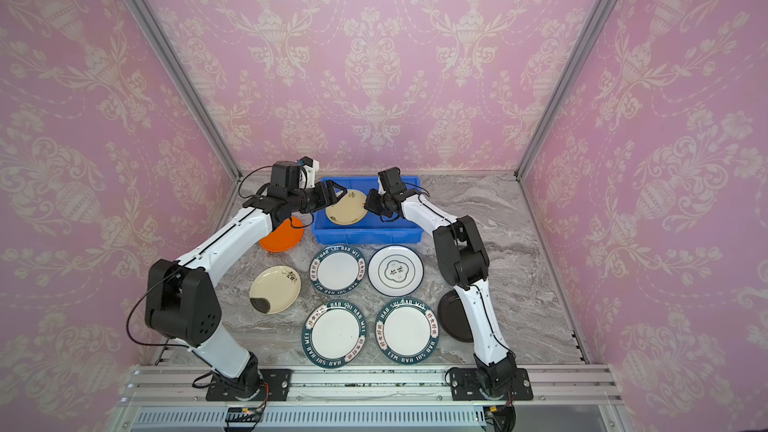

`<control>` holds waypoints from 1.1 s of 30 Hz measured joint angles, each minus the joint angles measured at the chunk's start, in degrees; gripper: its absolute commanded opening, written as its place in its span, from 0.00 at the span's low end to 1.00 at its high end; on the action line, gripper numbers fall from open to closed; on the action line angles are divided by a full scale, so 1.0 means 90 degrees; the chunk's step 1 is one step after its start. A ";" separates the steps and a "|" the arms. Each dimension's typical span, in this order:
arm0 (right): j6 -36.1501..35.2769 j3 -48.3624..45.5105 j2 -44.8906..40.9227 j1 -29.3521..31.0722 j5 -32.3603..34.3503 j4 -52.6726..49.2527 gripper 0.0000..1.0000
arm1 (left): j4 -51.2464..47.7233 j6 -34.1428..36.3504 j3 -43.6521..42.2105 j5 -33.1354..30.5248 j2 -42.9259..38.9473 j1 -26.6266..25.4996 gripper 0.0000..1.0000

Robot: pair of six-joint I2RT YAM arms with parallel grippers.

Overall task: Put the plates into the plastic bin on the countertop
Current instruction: 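Lower the cream plate into the bin and open the right gripper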

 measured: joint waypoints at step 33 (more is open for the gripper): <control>-0.0010 0.1287 0.0930 0.0085 -0.0044 -0.0935 0.24 | -0.0121 0.0306 -0.0488 -0.0002 0.0073 0.0197 0.78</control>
